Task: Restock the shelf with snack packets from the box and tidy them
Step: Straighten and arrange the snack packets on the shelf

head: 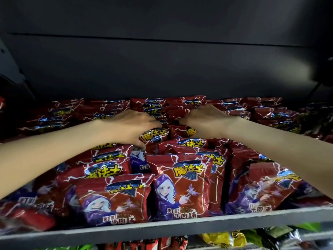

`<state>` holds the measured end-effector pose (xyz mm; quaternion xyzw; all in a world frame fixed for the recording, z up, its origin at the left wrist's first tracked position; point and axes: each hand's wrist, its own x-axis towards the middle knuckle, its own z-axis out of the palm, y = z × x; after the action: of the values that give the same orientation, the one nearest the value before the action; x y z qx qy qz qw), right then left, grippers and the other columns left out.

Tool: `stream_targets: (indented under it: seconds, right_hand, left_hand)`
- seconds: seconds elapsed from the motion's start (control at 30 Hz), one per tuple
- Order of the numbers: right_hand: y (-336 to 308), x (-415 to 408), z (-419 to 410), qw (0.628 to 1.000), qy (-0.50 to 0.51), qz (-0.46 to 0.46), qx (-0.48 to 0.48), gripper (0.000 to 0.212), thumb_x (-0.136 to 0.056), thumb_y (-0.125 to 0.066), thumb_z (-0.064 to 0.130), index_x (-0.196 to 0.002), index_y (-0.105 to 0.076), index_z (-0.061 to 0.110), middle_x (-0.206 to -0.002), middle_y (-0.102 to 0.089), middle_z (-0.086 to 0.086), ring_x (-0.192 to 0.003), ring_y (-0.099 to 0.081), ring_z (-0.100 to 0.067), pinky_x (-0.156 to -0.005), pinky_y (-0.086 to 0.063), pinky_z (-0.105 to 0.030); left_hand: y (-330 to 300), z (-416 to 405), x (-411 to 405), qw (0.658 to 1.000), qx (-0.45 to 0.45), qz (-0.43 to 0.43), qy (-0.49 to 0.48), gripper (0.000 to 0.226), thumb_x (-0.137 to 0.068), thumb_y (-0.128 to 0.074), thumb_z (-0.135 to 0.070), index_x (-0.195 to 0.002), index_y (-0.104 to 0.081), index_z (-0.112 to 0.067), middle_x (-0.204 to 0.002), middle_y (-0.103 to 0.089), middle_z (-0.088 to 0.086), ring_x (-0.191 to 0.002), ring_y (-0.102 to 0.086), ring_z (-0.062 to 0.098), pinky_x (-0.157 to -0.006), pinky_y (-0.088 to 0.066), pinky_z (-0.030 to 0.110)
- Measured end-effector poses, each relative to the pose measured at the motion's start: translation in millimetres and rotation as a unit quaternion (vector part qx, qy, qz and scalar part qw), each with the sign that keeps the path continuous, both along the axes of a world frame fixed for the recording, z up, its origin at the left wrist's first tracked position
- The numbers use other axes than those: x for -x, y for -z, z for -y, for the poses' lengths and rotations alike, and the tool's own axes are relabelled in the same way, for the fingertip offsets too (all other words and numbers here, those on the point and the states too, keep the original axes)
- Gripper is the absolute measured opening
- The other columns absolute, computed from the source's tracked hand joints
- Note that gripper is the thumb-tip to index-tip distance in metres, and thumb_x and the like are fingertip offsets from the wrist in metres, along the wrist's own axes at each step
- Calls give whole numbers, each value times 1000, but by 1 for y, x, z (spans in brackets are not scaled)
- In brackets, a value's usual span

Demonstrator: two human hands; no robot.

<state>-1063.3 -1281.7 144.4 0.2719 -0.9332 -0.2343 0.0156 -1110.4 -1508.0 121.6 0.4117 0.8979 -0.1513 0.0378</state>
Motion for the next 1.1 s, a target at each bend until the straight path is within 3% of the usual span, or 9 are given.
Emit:
stream_targets:
  seconds: [0.07, 0.17, 0.3, 0.4, 0.53, 0.63, 0.77, 0.9, 1.1]
  right_hand:
    - [6, 3, -4, 1000, -8, -6, 6, 54, -93, -58, 30, -142, -37, 21, -122, -59, -2, -109, -58, -24, -76, -44, -32]
    - [9, 4, -16, 998, 19, 38, 56, 58, -91, -61, 27, -143, -36, 21, -139, -48, 1, -121, -50, -20, -92, -46, -34]
    - [-7, -2, -42, 919, 42, 116, 374, 43, -80, -75, 30, -119, -59, 19, -101, -60, 14, -87, -56, 4, -82, -49, -17]
    - [-25, -12, -80, 890, 38, 71, 450, 22, -85, -70, 18, -106, -65, 22, -93, -64, 15, -85, -61, 1, -78, -48, -10]
    - [-31, -28, -136, 934, 81, 38, 345, 13, -89, -65, 24, -94, -66, 36, -88, -64, 20, -77, -59, 4, -71, -46, -14]
    - [-20, -30, -159, 964, 88, 57, 243, 14, -90, -64, 29, -103, -68, 30, -96, -67, 14, -78, -57, 3, -75, -50, -24]
    - [-14, -25, -163, 978, 56, 102, 172, 26, -86, -64, 43, -110, -63, 32, -93, -61, 19, -75, -51, 5, -68, -42, -22]
    - [-9, -15, -158, 987, -7, 114, 111, 38, -86, -66, 38, -123, -57, 31, -93, -57, 15, -77, -50, -3, -58, -34, -17]
    - [3, -13, -125, 984, -78, 131, 87, 43, -88, -65, 24, -129, -51, 23, -123, -54, 3, -109, -52, -17, -90, -45, -31]
  left_hand:
    - [-7, -4, -6, 999, 0, -34, 21, 79, -79, -59, -63, -145, -28, -31, -141, -41, -10, -128, -42, 13, -100, -43, 31]
    - [-14, -7, -14, 995, -95, -13, 29, 59, -86, -48, -61, -136, -43, -31, -131, -50, -11, -120, -47, 10, -97, -43, 29]
    - [-23, -15, -12, 968, -237, -36, 71, 44, -89, -42, -57, -120, -59, -30, -118, -57, -10, -109, -53, 9, -89, -47, 31]
    - [-33, -38, -12, 952, -286, -27, 103, 31, -91, -49, -45, -114, -62, -29, -112, -58, -13, -101, -53, 4, -87, -45, 27]
    - [-34, -81, -11, 956, -262, -1, 129, 23, -90, -60, -29, -112, -63, -27, -110, -60, -11, -101, -54, 7, -90, -45, 29]
    - [-26, -113, -9, 967, -221, 4, 129, 27, -90, -61, -32, -116, -61, -27, -115, -59, -9, -108, -53, 10, -93, -45, 33]
    - [-16, -141, -6, 980, -167, 14, 105, 36, -89, -61, -39, -124, -55, -31, -120, -56, -8, -110, -51, 10, -91, -45, 32]
    - [-12, -149, -7, 986, -155, 38, 50, 39, -86, -66, -36, -123, -54, -33, -116, -57, -10, -97, -54, 8, -82, -48, 31]
    - [-14, -154, -12, 986, -166, 30, 0, 40, -83, -68, -37, -120, -55, -37, -113, -56, -16, -100, -54, 6, -81, -48, 30]
